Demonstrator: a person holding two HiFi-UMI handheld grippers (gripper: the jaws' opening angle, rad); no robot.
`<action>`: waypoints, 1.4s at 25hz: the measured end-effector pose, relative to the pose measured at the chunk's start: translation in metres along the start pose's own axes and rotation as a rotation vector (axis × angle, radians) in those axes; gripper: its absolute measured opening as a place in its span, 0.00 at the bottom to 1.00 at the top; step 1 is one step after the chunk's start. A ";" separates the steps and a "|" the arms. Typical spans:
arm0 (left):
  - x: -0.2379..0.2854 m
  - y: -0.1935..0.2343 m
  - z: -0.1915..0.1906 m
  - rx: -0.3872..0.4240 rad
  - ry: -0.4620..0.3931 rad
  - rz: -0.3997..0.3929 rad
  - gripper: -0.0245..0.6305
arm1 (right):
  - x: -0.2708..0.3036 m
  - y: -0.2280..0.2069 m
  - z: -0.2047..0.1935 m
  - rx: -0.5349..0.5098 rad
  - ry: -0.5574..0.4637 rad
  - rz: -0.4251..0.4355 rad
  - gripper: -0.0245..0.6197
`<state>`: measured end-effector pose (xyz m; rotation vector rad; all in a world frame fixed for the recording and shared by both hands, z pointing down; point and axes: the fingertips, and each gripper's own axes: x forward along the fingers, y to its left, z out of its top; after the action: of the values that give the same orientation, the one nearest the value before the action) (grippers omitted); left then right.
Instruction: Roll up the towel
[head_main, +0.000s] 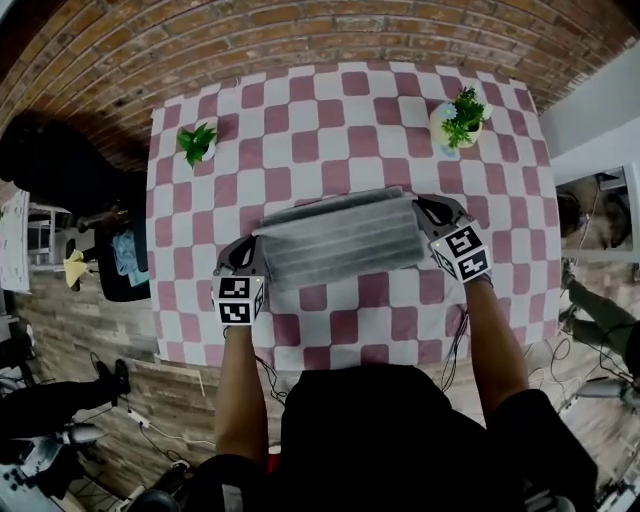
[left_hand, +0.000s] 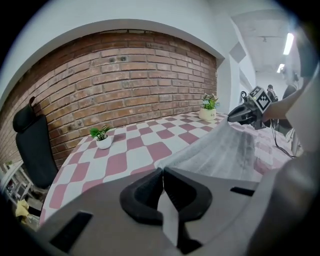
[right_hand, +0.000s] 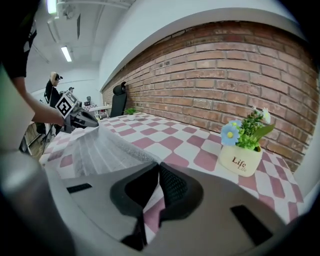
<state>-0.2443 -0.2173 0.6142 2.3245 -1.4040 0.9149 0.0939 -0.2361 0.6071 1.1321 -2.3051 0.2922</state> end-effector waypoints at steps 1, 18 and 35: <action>0.005 0.003 0.001 0.002 0.003 -0.001 0.05 | 0.005 -0.003 0.001 0.001 0.002 -0.002 0.05; 0.039 0.034 -0.011 -0.053 0.016 0.090 0.22 | 0.047 -0.019 -0.013 0.070 0.033 -0.015 0.09; -0.053 -0.019 -0.018 -0.058 -0.057 0.085 0.24 | -0.050 0.041 0.021 -0.066 -0.124 0.051 0.13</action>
<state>-0.2516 -0.1613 0.5951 2.2799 -1.5421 0.8255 0.0784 -0.1858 0.5634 1.0873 -2.4361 0.1681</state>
